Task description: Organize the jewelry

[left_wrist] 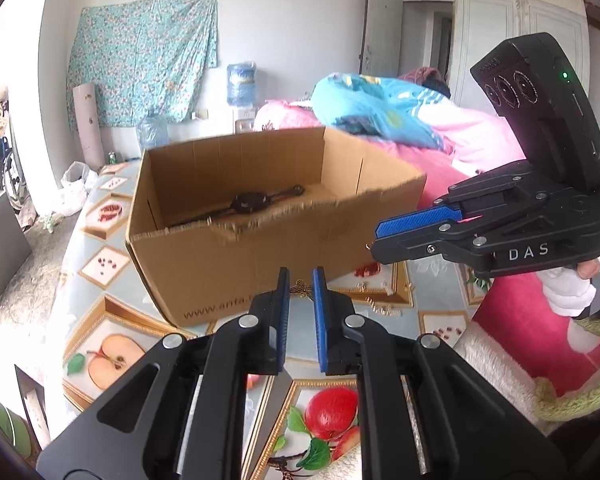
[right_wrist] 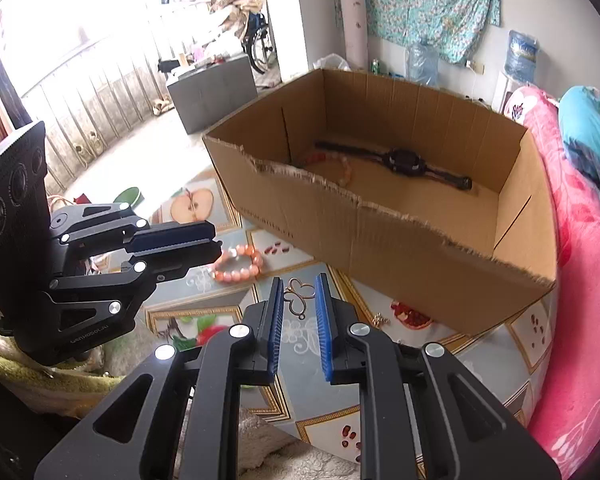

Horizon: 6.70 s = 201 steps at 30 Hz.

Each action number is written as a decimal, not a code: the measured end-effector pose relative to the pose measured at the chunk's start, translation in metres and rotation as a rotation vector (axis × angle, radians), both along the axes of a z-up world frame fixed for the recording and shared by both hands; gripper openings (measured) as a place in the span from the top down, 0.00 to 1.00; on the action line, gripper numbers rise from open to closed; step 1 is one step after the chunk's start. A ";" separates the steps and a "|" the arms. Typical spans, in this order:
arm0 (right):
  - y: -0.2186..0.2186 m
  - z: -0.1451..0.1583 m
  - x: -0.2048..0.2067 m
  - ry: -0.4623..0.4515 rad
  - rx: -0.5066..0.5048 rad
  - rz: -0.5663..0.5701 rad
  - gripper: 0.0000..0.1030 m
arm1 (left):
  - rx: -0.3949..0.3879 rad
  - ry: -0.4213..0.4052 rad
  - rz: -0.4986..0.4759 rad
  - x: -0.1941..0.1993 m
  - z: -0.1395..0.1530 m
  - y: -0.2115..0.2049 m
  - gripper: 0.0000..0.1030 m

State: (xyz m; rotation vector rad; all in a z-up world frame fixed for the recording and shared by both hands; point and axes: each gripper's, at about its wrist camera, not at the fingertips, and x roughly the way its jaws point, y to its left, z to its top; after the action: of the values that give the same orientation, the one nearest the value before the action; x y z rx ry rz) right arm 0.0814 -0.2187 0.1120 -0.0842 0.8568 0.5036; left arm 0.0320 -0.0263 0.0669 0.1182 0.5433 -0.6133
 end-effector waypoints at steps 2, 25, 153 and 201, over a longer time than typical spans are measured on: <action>-0.007 0.019 0.007 -0.047 0.032 -0.006 0.84 | -0.020 -0.041 -0.004 0.007 0.020 0.002 0.90; -0.029 -0.052 0.202 0.357 -0.023 -0.075 0.84 | 0.172 0.347 0.087 0.203 -0.006 -0.074 0.88; -0.067 -0.113 -0.021 0.146 0.219 -0.332 0.84 | 0.165 0.285 -0.085 0.032 -0.084 -0.098 0.97; -0.064 -0.120 -0.008 0.149 0.199 -0.310 0.83 | 0.221 0.236 -0.074 0.038 -0.093 -0.107 0.98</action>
State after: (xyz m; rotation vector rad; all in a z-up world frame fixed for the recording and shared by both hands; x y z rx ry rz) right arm 0.0738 -0.2828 -0.0075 0.2685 0.9409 0.3038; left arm 0.0695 -0.1336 -0.0258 0.2777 0.8384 -0.6418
